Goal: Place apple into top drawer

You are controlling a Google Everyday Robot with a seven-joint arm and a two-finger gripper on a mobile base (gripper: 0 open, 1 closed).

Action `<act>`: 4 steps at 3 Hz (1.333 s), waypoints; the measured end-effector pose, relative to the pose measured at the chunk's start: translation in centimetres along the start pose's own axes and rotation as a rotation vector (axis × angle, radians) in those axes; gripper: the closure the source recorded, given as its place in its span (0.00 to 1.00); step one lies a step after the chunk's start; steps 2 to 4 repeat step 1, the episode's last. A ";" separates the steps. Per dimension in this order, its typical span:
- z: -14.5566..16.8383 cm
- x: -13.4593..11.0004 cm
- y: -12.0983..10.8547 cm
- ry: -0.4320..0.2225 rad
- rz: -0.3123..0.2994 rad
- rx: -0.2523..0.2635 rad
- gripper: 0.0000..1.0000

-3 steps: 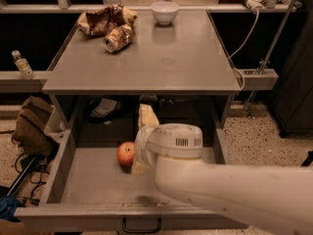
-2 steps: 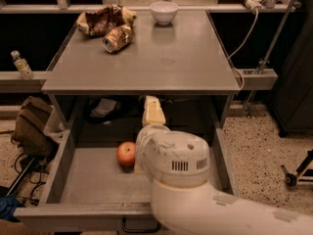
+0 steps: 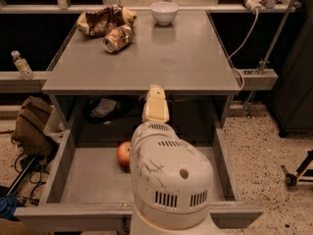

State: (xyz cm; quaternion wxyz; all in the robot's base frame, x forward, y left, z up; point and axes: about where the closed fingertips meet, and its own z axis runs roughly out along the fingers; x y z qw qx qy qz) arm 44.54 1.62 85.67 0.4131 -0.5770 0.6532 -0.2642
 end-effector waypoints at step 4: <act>0.0 0.0 0.0 0.000 0.000 0.000 0.00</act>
Offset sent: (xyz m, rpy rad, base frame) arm 0.0000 0.0000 0.0000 0.0000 0.0000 0.0000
